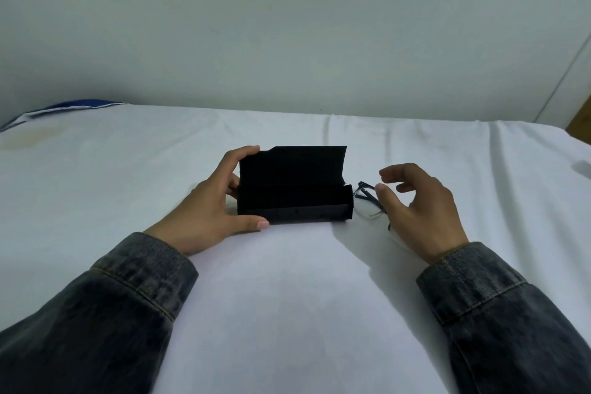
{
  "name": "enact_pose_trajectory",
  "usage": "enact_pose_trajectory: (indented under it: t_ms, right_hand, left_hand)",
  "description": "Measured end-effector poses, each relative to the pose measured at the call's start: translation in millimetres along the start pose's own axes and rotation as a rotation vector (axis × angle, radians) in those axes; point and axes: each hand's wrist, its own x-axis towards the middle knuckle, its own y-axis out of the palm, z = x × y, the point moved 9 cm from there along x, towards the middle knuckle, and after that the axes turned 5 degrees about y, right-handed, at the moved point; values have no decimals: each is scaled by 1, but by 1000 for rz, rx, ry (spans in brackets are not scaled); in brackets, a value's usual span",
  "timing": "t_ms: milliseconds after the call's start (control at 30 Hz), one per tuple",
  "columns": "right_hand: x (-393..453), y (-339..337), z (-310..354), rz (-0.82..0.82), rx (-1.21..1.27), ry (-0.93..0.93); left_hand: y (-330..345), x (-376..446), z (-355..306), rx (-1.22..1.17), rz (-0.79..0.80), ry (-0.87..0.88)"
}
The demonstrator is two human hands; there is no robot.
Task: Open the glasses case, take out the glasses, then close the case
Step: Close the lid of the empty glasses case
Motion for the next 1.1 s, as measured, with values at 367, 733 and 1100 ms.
enact_pose_trajectory:
  t_ms: [367, 733, 1100]
  right_hand:
    - [-3, 14, 2, 139, 155, 25]
    - [-5, 24, 6, 225, 213, -17]
    - [-2, 26, 7, 246, 269, -54]
  left_hand:
    - [5, -1, -6, -17, 40, 23]
    - [9, -2, -14, -19, 69, 52]
    - [13, -3, -19, -16, 105, 65]
